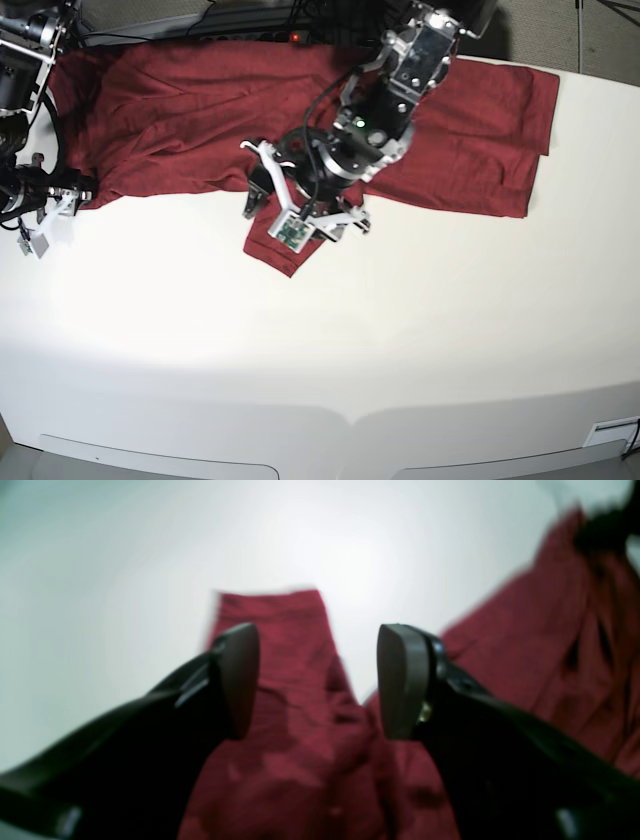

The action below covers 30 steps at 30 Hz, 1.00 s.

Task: Fold the T-shirt properly
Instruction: 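Grasp the sleeve cuff with the left gripper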

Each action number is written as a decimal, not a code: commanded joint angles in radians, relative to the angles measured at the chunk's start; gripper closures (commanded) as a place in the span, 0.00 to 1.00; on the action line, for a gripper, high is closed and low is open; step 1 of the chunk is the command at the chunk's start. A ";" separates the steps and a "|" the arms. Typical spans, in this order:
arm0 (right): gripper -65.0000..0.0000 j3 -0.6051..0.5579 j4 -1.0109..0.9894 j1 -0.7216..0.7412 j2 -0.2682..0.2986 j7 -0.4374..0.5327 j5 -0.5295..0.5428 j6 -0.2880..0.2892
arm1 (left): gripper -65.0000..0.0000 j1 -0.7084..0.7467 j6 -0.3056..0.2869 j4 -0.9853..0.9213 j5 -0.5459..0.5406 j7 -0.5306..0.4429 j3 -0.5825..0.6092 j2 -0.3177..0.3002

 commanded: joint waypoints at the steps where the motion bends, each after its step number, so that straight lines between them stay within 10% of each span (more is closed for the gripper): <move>1: 0.52 0.005 0.013 0.014 0.024 0.004 0.001 0.004 | 0.46 -0.038 0.027 -0.016 -0.003 -0.038 0.012 0.019; 30: 0.52 0.005 0.013 0.020 0.025 0.028 0.035 0.004 | 0.51 -0.190 0.066 -0.350 -0.089 -0.175 0.070 0.055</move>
